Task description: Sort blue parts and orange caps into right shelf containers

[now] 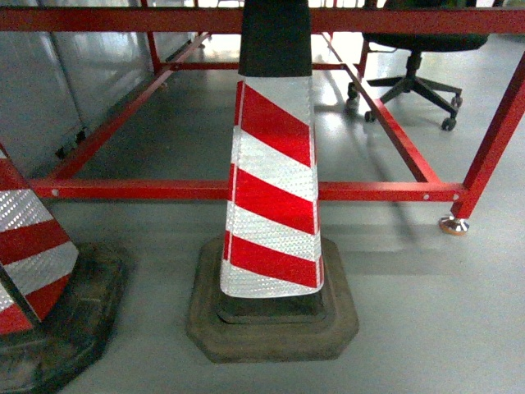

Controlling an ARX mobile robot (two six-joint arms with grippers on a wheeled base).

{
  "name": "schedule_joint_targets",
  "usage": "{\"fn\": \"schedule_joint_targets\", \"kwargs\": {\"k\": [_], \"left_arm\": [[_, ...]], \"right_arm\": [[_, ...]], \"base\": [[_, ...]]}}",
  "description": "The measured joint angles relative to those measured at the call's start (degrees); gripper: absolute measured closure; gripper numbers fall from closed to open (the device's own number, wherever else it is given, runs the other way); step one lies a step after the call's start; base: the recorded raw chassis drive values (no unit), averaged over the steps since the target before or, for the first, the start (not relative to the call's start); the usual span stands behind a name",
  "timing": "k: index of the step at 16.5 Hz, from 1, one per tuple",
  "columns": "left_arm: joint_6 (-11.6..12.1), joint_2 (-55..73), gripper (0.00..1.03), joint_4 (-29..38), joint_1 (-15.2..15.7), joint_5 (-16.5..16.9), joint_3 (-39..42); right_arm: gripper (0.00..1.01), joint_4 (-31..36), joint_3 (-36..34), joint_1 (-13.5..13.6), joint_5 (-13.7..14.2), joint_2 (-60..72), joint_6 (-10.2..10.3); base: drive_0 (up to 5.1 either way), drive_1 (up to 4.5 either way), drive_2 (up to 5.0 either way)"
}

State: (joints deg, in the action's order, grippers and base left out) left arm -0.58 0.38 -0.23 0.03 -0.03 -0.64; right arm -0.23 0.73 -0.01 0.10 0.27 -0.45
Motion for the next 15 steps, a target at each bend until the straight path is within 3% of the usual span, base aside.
{"fn": "schedule_joint_targets", "kwargs": {"k": [15], "left_arm": [[0.0,0.0,0.05,0.0,0.0,0.0,0.0]], "right_arm": [[0.03,0.0,0.0,0.0,0.02,0.0,0.0]], "base": [[0.0,0.0,0.0]]}}
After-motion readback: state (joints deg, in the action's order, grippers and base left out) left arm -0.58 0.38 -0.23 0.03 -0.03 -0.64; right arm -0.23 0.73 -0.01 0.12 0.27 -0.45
